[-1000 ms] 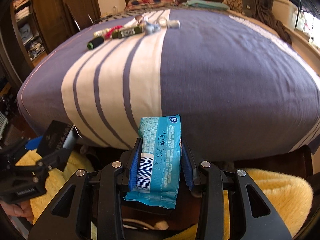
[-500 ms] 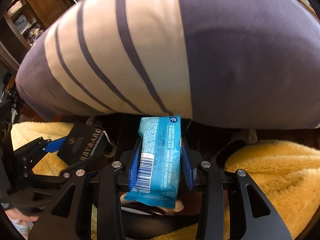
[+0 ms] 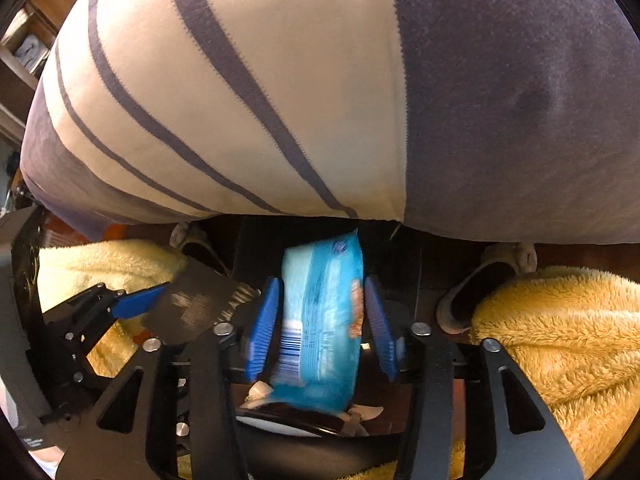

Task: Collect trash
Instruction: 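Open both tools to drop the notebook and wipes pack into the bin, then grasp the black thread spool with the left tool while the right tool grasps the white sock, then carry the spool and sock off the bed down over the black bin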

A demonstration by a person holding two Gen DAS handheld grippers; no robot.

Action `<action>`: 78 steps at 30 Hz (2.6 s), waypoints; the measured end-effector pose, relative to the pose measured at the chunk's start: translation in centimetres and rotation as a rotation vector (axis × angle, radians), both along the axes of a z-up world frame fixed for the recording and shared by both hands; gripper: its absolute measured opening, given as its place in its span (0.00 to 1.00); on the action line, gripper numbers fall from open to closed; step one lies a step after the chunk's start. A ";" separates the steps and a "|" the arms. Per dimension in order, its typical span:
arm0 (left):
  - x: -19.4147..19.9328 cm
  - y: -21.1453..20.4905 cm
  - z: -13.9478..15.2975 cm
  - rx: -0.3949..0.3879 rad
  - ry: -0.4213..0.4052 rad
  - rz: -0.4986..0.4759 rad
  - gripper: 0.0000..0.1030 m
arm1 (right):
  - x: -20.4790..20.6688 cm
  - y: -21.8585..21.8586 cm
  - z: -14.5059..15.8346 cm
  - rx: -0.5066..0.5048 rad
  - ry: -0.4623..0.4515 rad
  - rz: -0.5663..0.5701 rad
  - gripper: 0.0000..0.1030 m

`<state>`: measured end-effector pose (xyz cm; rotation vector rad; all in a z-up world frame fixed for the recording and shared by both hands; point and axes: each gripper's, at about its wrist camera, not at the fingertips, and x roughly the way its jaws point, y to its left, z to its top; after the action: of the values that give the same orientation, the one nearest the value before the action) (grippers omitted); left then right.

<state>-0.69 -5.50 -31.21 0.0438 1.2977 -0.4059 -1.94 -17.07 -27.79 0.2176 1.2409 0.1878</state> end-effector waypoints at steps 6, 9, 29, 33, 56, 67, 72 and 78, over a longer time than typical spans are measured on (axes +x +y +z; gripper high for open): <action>0.0 0.2 0.6 0.008 -0.027 0.015 0.89 | 0.1 -0.7 1.3 -0.019 -0.027 -0.025 0.62; -0.2 0.5 1.7 0.010 -0.061 0.024 0.92 | -0.2 -1.2 2.8 -0.042 -0.064 -0.041 0.73; 0.9 3.7 14.8 0.022 -0.391 0.100 0.92 | 0.6 -4.1 15.7 -0.152 -0.377 -0.112 0.96; 2.4 5.0 16.2 0.027 -0.418 0.132 0.92 | 2.1 -4.3 17.6 -0.168 -0.426 -0.123 0.96; 17.0 6.3 18.4 0.062 -0.454 0.189 0.85 | 16.9 -1.4 17.1 -0.146 -0.421 -0.083 0.95; 22.1 5.3 17.8 0.044 -0.430 0.172 0.45 | 21.5 -0.1 16.4 -0.141 -0.418 -0.055 0.43; 22.1 5.3 17.8 0.026 -0.421 0.158 0.24 | 21.0 -0.2 16.6 -0.154 -0.428 -0.048 0.33; 19.4 5.4 17.9 0.012 -0.424 0.149 0.24 | 18.1 -0.8 16.9 -0.163 -0.436 -0.052 0.31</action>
<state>18.68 -0.13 -13.35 0.0407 0.8779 -0.2440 16.18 -17.82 -10.88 0.0617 0.8106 0.0817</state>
